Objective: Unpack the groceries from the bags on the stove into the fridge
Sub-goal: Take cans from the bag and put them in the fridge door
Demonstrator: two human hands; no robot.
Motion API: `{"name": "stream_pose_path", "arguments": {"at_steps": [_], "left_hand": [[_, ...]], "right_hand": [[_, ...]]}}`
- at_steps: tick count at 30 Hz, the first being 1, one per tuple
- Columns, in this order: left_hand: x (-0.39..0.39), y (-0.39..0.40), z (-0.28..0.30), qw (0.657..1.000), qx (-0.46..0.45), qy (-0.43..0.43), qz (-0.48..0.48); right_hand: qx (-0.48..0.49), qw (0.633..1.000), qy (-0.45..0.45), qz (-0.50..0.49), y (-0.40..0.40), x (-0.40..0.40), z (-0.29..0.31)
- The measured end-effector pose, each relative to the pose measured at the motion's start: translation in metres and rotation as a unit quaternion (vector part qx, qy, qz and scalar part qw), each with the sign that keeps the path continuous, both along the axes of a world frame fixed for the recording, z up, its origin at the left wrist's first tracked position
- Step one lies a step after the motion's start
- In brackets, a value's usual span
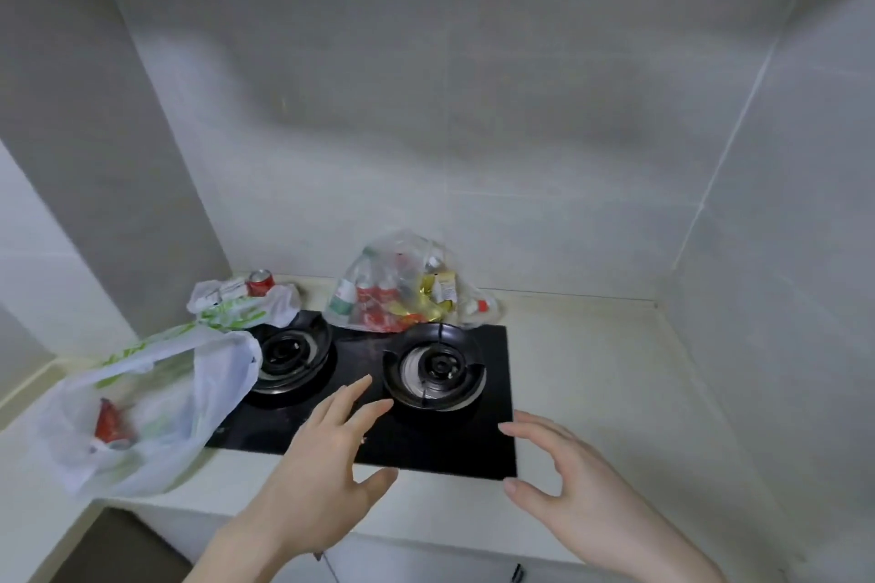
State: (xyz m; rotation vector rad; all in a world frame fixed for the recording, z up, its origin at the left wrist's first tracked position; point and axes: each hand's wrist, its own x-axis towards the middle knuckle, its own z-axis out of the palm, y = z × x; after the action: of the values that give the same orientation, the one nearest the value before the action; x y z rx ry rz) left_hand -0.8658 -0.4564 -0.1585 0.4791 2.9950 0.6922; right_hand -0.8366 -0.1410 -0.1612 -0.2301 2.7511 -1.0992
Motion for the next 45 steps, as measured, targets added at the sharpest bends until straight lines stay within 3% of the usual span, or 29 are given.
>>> {"name": "stream_pose_path", "arguments": {"at_steps": [7, 16, 24, 36, 45], "left_hand": [[-0.004, -0.047, -0.021, 0.993, 0.005, -0.026, 0.115], [0.011, -0.100, -0.024, 0.955, -0.007, -0.030, 0.293], [0.008, -0.126, -0.038, 0.928, 0.019, -0.067, 0.365], [-0.111, -0.283, -0.098, 0.913, 0.004, -0.173, 0.368], [-0.193, -0.400, -0.176, 0.877, -0.013, -0.273, 0.395]], "right_hand": [[0.003, 0.995, -0.018, 0.098, -0.037, -0.091, -0.007], [0.010, 0.967, -0.048, 0.249, -0.109, -0.182, -0.008], [0.013, 0.942, -0.062, 0.329, -0.162, -0.219, -0.021], [0.023, 0.959, -0.092, 0.268, -0.248, -0.271, -0.053], [0.025, 0.971, -0.117, 0.205, -0.327, -0.302, -0.070]]}}
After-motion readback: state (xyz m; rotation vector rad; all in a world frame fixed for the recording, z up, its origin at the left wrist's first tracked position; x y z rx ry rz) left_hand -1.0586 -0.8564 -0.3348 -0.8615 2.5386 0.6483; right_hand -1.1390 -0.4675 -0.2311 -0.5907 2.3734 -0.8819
